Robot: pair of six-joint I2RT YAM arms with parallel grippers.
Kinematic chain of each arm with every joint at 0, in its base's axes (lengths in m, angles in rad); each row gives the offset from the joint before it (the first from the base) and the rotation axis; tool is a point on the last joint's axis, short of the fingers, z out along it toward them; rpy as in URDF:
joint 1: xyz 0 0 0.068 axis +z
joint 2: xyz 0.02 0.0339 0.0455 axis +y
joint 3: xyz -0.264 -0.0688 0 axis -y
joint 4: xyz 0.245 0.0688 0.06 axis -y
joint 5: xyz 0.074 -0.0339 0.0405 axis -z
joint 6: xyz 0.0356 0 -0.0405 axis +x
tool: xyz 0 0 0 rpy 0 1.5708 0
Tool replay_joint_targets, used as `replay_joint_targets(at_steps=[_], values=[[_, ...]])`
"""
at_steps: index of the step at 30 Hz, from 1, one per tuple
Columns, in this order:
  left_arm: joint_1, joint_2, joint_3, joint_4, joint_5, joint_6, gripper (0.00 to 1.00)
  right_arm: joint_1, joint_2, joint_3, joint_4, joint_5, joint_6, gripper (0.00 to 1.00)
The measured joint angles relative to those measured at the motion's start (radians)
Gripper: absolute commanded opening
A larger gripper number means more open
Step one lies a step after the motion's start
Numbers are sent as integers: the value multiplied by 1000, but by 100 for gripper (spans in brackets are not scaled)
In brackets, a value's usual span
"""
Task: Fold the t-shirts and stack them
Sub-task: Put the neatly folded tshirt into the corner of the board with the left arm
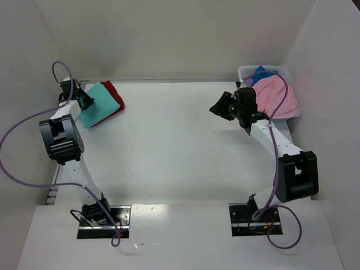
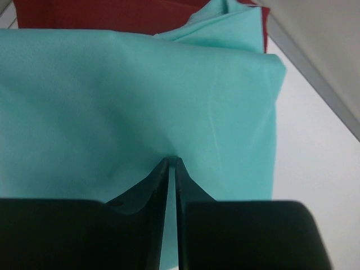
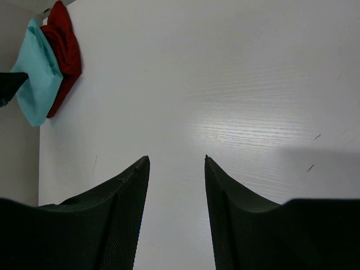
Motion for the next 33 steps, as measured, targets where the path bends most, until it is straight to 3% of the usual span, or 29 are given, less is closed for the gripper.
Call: replay_joint_targets(at_steps=[7, 13, 16, 19, 24, 26, 29, 33], values=[[-3, 50, 20, -54, -82, 8, 26, 0, 0, 0, 0, 13, 0, 50], [-2, 50, 37, -49, -49, 10, 52, 0, 0, 0, 0, 14, 0, 50], [-1, 50, 59, -47, 25, 14, 58, 0, 0, 0, 0, 14, 0, 50], [-6, 53, 132, -66, 119, 34, 58, 0, -2, 0, 0, 16, 0, 50], [-51, 112, 368, -100, 209, 70, 44, 0, -9, 0, 0, 16, 1, 50], [-78, 117, 392, -106, 225, 84, 31, 0, -19, -2, 0, 17, 2, 50], [-116, 127, 394, -127, 215, 91, 22, 0, -37, -14, 5, 20, 6, 50], [-156, 171, 391, -155, 176, 94, 21, 0, -64, -37, 5, 32, 14, 50]])
